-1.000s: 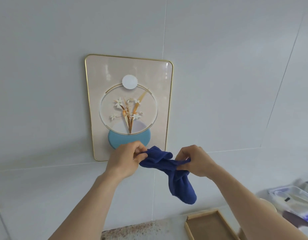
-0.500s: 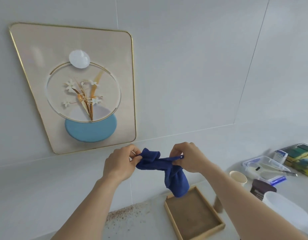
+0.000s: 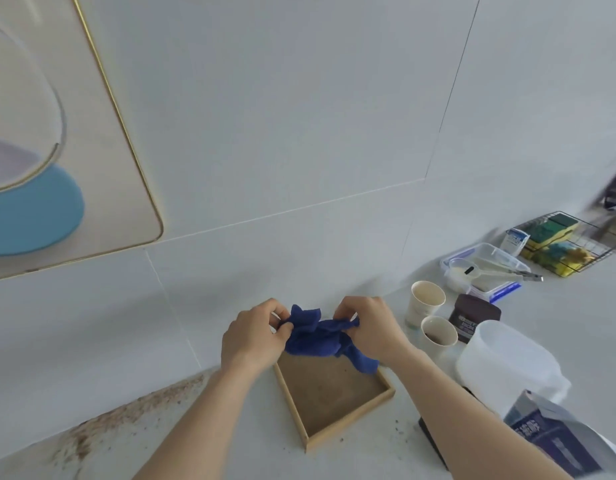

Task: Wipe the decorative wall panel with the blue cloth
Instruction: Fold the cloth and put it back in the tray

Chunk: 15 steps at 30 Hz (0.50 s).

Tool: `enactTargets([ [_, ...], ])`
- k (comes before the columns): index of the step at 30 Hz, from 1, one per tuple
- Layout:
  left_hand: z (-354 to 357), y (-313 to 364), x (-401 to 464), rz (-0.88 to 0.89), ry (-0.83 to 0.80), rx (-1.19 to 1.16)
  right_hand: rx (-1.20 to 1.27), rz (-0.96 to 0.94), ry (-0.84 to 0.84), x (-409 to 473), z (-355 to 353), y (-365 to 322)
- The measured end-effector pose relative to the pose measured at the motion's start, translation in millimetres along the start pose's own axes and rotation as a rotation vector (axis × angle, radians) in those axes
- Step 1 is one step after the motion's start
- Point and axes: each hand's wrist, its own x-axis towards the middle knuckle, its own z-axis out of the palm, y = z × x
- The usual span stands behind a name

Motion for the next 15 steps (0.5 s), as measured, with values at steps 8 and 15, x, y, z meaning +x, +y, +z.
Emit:
enactTargets([
  [8, 90, -22, 11, -0.069, -0.124, 0.015, 0.023, 0.100, 0.028, 2, 57, 70],
  [15, 147, -47, 9, -0.043, -0.317, 0.075, -0.077, 0.051, 0.019, 0, 109, 113],
])
